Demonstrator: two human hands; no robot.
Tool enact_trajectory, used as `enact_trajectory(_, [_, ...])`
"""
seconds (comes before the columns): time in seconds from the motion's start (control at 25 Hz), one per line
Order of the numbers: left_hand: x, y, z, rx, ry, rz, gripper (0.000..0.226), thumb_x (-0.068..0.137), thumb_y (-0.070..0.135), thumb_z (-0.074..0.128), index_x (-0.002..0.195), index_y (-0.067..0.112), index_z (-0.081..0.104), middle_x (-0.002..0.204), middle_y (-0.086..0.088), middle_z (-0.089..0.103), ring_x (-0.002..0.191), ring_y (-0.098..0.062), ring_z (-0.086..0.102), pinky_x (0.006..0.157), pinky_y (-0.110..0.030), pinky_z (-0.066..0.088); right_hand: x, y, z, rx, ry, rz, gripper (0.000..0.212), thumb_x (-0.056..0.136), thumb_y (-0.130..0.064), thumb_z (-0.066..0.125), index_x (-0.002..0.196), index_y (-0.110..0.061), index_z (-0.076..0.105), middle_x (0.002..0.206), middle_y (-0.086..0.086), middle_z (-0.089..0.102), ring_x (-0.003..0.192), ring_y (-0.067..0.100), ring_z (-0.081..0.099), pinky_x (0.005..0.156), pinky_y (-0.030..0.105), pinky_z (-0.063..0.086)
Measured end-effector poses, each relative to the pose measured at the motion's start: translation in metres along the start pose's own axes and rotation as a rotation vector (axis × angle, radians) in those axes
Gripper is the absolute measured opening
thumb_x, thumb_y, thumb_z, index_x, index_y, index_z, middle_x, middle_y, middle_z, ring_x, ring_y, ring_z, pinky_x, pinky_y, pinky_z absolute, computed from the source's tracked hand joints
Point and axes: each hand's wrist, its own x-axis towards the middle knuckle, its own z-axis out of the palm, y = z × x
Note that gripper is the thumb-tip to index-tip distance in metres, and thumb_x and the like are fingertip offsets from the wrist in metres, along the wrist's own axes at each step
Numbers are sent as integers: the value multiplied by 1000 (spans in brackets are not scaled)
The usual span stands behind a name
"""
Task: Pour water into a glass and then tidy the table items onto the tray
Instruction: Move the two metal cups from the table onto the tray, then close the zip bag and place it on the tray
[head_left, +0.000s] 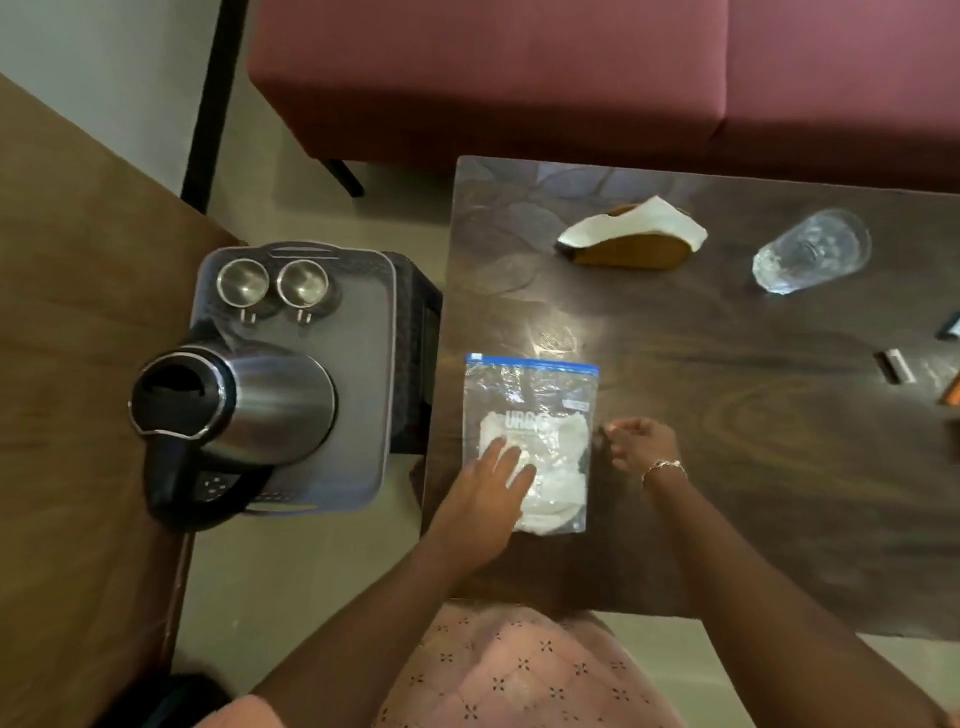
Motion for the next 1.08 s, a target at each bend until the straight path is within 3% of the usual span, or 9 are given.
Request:
enact_trajectory(0.12, [-7,14,28,121,-238,79,79,75,39,70,141,18,32,153,-14,25,141,-33,21,110,-52,26,-3,25,3,-14,-100,114,14,82,-12,66,83,-13,52,66,2,49,57,11,44,47,19,44])
enact_trajectory(0.2, [-6,15,39,120,-350,66,82,88,40,54,147,18,2,157,-11,-10,144,-31,-9,116,-53,1,-5,32,9,20,-144,142,22,81,-13,68,94,-12,50,72,3,52,67,13,47,59,25,43])
enact_trajectory(0.24, [-3,14,41,117,-386,52,84,89,41,51,147,19,-5,156,-9,-16,143,-29,-15,116,-52,-4,-4,33,12,22,-154,142,25,80,-14,69,97,-11,51,77,5,55,74,16,50,61,27,43])
enact_trajectory(0.36, [5,12,47,87,-411,35,88,88,46,50,146,20,-11,155,-9,-20,143,-29,-18,115,-48,-8,1,32,20,-38,-157,107,15,77,-12,71,82,-10,56,82,9,60,79,20,54,57,25,42])
enact_trajectory(0.52, [14,17,37,-45,-372,-50,86,88,54,44,147,20,-9,155,-8,-18,144,-26,-15,119,-47,-3,6,28,24,-91,-169,46,27,76,-2,69,58,-14,51,62,5,56,57,16,51,55,24,43])
enact_trajectory(0.72, [7,16,10,-343,-145,-501,76,91,50,43,148,18,4,158,-7,-4,146,-23,-4,117,-39,7,-1,17,18,-31,-211,55,28,74,-3,71,75,-16,46,69,5,54,56,15,47,51,25,42])
enact_trajectory(0.8, [2,13,9,-424,-169,-643,77,90,48,45,148,16,5,158,-9,-4,145,-27,-4,117,-41,10,1,13,17,-57,-219,86,29,76,-7,71,84,-14,44,68,5,50,56,15,44,54,28,43])
enact_trajectory(0.96, [1,15,24,-494,-290,-693,82,88,46,51,148,17,3,157,-9,-9,145,-28,-7,116,-42,11,2,14,24,-57,-246,124,42,79,-13,69,114,-1,50,85,11,58,80,22,55,65,30,48])
enact_trajectory(1.08, [3,15,31,-501,-312,-674,82,87,46,52,148,18,5,157,-9,-8,145,-28,-5,116,-43,13,1,10,30,-116,-235,59,14,79,-11,69,87,-2,62,87,12,60,85,26,55,80,37,49])
